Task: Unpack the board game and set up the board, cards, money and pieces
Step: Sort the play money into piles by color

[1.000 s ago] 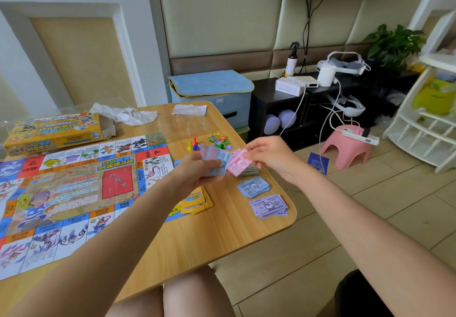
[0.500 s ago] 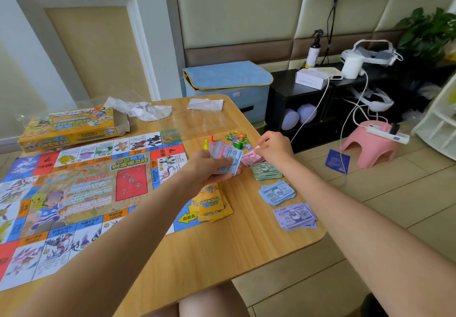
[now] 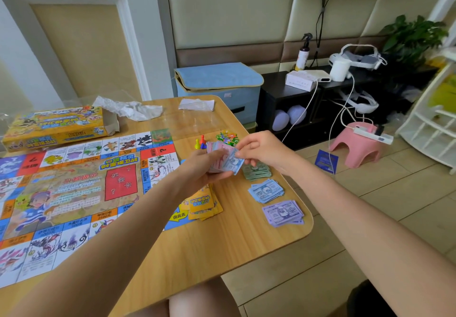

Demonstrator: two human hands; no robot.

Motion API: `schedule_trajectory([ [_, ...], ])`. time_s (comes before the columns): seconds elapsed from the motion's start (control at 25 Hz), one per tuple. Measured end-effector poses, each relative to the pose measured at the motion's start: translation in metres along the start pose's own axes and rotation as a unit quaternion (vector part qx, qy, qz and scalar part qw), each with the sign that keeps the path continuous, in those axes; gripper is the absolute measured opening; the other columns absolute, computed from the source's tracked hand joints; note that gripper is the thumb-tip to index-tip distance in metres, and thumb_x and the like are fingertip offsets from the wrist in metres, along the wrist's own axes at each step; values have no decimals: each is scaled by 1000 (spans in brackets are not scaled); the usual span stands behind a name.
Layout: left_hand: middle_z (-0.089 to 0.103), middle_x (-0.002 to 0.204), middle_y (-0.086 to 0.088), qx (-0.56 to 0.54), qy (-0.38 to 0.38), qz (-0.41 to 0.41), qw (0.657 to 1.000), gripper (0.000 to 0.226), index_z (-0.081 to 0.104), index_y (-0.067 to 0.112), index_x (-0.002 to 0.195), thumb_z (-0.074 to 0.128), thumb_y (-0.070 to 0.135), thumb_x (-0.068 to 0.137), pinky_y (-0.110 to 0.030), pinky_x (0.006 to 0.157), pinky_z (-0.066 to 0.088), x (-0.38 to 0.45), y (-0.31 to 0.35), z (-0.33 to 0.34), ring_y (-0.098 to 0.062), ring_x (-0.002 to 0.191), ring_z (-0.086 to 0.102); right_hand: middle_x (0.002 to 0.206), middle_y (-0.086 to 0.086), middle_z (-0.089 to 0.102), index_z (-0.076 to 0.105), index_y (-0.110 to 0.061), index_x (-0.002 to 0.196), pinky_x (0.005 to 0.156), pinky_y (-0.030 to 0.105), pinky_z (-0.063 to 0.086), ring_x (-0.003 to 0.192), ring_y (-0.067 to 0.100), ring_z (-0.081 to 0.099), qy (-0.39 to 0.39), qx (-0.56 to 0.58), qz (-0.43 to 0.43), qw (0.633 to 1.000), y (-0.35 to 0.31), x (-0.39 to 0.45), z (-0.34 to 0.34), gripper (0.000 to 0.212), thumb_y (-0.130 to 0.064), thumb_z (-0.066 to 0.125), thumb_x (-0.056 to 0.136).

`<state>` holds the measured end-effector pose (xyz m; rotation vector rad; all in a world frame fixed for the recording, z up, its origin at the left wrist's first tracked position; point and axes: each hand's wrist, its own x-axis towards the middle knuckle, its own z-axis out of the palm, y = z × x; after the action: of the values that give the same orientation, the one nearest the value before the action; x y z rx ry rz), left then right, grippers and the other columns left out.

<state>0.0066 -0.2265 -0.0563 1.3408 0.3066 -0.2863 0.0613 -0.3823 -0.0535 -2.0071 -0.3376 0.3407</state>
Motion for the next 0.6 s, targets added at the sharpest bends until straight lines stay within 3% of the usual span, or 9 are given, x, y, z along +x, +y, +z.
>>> schedule_trajectory([
  [0.2, 67, 78, -12, 8, 11, 31, 999, 3, 53, 3, 89, 54, 4, 91, -21, 52, 57, -13, 3, -1, -20, 67, 69, 65, 8, 61, 65, -2, 96, 43, 15, 40, 48, 7, 50, 61, 27, 5, 998, 0, -21, -13, 13, 0, 65, 83],
  [0.36, 70, 65, -5, 44, -12, 22, 999, 4, 52, 6, 88, 53, 4, 92, -20, 51, 56, -24, -4, 4, -13, 56, 69, 66, 11, 59, 59, -5, 81, 41, 16, 38, 51, 13, 51, 94, 52, 66, 992, 11, -42, -26, 9, 1, 64, 83],
  [0.48, 67, 54, -2, 63, -11, 20, 998, 10, 51, 6, 83, 53, 4, 92, -19, 48, 55, -31, -12, 15, -9, 48, 66, 63, 7, 57, 60, -8, 76, 43, 17, 37, 52, 13, 48, 79, -15, 103, 991, 24, -56, -25, 11, -2, 67, 81],
  [0.6, 66, 67, -6, 87, -4, 18, 996, 8, 56, 5, 82, 61, 6, 88, -19, 49, 55, -33, -20, 20, -9, 52, 66, 62, -2, 54, 57, -17, 65, 53, 20, 40, 56, 10, 49, 89, -138, 102, 981, 39, -64, -17, 22, -6, 73, 76],
])
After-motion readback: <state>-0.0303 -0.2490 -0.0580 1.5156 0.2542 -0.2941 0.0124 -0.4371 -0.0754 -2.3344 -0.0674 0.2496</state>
